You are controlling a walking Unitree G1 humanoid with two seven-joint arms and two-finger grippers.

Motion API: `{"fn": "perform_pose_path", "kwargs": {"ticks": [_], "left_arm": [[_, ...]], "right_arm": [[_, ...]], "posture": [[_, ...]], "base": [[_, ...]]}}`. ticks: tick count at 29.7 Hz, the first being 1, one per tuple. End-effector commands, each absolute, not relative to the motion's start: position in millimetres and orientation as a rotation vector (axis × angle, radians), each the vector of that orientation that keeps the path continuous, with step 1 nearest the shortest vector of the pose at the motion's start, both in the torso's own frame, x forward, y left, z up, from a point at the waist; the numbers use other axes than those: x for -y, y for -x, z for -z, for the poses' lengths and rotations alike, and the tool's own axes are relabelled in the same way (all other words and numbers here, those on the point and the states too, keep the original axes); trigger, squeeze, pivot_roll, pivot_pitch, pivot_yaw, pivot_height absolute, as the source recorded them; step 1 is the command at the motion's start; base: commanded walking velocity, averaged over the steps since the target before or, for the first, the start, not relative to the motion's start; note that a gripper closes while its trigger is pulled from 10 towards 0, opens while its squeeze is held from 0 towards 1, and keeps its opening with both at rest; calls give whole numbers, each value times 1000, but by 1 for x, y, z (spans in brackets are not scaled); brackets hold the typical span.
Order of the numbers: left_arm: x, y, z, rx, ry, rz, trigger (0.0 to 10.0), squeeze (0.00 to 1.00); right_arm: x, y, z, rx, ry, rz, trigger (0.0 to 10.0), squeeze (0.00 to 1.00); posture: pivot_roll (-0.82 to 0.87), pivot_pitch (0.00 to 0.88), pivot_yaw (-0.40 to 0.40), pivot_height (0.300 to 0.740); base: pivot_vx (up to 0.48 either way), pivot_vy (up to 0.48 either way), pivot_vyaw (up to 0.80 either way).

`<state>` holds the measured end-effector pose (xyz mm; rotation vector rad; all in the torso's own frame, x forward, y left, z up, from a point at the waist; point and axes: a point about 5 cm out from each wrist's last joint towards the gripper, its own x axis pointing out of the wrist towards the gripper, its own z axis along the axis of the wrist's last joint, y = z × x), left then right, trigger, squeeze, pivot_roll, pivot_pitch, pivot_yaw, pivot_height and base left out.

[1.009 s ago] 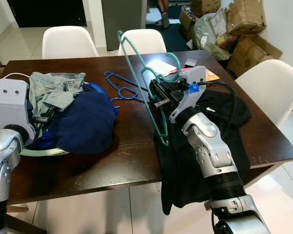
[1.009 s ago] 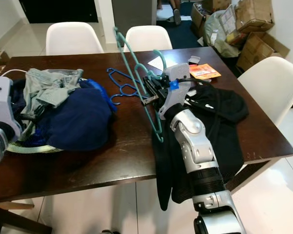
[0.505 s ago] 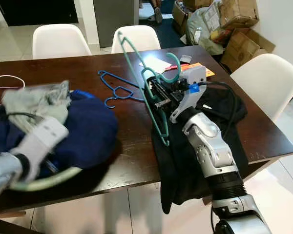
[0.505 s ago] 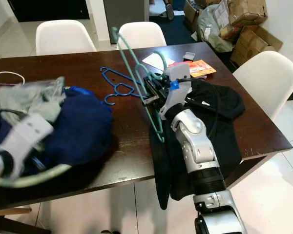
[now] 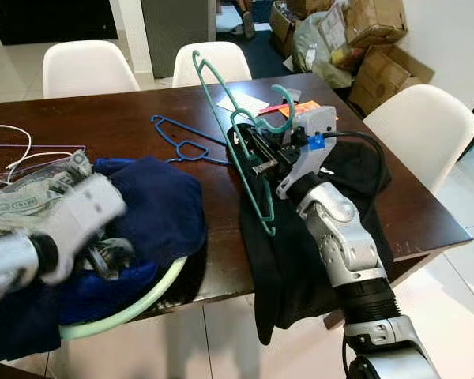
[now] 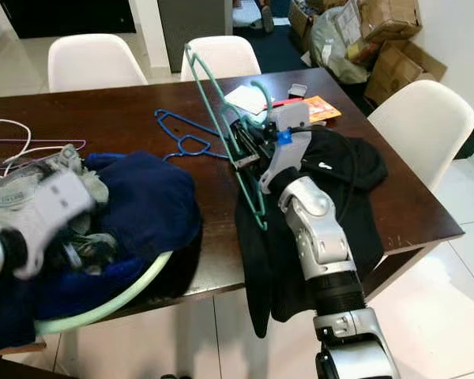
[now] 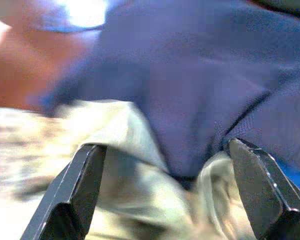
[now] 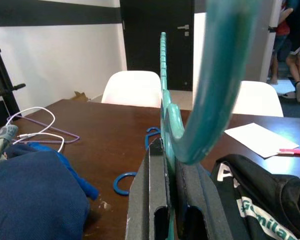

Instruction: Hang hanger

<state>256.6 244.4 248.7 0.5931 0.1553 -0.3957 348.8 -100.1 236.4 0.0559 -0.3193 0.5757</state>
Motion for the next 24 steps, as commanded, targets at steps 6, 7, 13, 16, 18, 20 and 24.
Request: {"fn": "perform_pose_path", "kwargs": {"ticks": [6,7,13,16,18,20,24], "left_arm": [[-289,-251,-337,356,-211,88,10000,0],[-289,-251,-337,356,-211,88,10000,0],[-344,-252,-315,258,-46,-312,10000,0],[-367,-246,-292,184,97,-473,10000,0],[-384,-238,-265,96,280,-630,10000,0],[-385,-237,-255,64,357,-650,10000,0],[-376,-241,-247,49,491,-619,10000,0]], "right_arm": [[99,-348,-236,318,-59,-581,10000,0],[99,-348,-236,318,-59,-581,10000,0],[98,-348,-235,315,-59,-588,10000,0],[98,-348,-235,314,-58,-590,10000,0],[98,-348,-236,314,-56,-591,10000,0],[98,-348,-236,315,-56,-591,10000,0],[99,-349,-237,316,-56,-591,10000,0]], "posture": [[72,117,-32,740],[72,117,-32,740],[71,120,-37,740],[71,121,-39,740],[71,122,-41,740],[71,122,-41,740],[75,124,-45,740]], "base": [[0,0,0],[0,0,0],[0,0,0],[0,0,0],[0,0,0],[0,0,0],[0,0,0]]}}
